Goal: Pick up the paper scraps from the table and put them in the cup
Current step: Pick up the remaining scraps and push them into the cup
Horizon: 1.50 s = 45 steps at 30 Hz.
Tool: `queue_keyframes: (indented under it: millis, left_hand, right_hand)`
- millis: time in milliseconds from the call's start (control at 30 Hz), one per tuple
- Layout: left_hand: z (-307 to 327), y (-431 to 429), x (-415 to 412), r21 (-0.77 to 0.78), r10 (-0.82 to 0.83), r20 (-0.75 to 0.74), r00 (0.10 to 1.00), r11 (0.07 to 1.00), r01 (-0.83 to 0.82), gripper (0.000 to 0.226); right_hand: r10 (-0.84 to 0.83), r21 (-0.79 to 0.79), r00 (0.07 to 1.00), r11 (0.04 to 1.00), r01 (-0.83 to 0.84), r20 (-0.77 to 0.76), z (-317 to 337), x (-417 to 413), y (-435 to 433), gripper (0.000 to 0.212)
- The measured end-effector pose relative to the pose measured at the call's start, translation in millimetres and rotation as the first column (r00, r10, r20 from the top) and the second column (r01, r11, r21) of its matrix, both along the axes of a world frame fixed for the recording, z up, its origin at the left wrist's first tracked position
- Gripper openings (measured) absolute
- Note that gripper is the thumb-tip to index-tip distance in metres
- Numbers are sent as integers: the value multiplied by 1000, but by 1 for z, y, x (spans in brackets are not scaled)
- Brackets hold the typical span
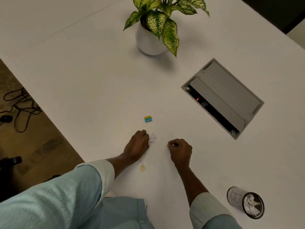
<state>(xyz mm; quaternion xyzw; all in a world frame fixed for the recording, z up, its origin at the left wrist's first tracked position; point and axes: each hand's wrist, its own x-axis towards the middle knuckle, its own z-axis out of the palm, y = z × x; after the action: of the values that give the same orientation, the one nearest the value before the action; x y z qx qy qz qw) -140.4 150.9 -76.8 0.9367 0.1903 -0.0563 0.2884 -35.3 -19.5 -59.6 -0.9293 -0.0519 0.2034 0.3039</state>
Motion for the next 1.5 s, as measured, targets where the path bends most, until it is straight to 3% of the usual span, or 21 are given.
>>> queue_keyframes:
  millis: [167, 333, 600, 767, 1000, 1267, 1500]
  left_hand:
    - [12, -37, -4, -226, 229, 88, 970, 953, -204, 10]
    - [33, -92, 3, -344, 222, 143, 965, 925, -162, 13]
    - [83, -197, 36, -430, 37, 289, 957, 898, 95, 14]
    - [105, -261, 58, -425, -96, 323, 941, 874, 235, 11]
    - [112, -333, 91, -361, -320, 257, 912, 844, 398, 5]
    - [98, -378, 126, -190, -547, 90, 832, 811, 554, 4]
    - [86, -370, 122, -238, -533, 127, 837, 802, 547, 11]
  right_hand:
    - [-116, 70, 993, 991, 113, 38, 18, -23, -49, 16]
    - [-275, 161, 960, 951, 265, 46, 37, -47, -97, 12]
    - [-534, 312, 837, 821, 478, 121, 73, -76, -178, 10]
    - [-657, 296, 728, 747, 595, 195, 90, -76, -235, 9]
    - [-762, 249, 612, 648, 720, 212, 93, -54, -308, 9]
    - [-683, 125, 692, 727, 675, 232, 81, -26, -338, 14]
    - [-627, 102, 738, 775, 624, 249, 72, -26, -344, 31]
